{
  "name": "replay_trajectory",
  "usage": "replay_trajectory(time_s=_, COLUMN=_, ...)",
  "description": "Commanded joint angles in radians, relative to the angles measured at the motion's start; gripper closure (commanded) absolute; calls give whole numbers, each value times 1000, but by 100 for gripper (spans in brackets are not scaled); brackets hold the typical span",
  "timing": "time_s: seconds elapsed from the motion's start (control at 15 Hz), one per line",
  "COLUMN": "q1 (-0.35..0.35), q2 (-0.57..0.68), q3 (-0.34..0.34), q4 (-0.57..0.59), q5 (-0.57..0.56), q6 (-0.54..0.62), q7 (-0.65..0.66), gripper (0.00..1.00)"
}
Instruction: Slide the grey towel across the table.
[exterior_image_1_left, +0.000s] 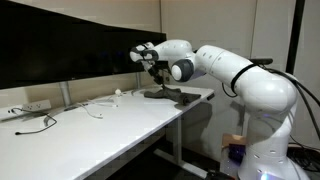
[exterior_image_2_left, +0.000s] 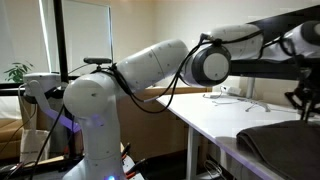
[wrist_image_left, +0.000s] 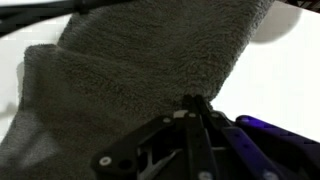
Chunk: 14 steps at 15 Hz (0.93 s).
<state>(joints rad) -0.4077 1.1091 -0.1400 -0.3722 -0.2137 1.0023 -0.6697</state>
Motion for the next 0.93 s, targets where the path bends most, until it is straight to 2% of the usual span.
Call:
replay_trajectory(time_s=0.0, q1=108, q2=-14, q3=12, q4=-21, q5=-8, q6=-43, q7=-23, gripper=96)
replay_trajectory(time_s=0.4, q1=293, q2=-22, q3=38, q4=-24, q5=-24, q6=-115, q7=-86, gripper=97)
replay_trajectory(time_s=0.47, q1=323, q2=6, q3=37, q4=26, q5=-28, q6=-144, q7=-116, gripper=96)
replay_trajectory(time_s=0.87, q1=505, q2=-17, q3=40, q4=7, q5=-46, q6=-167, q7=-213, gripper=96)
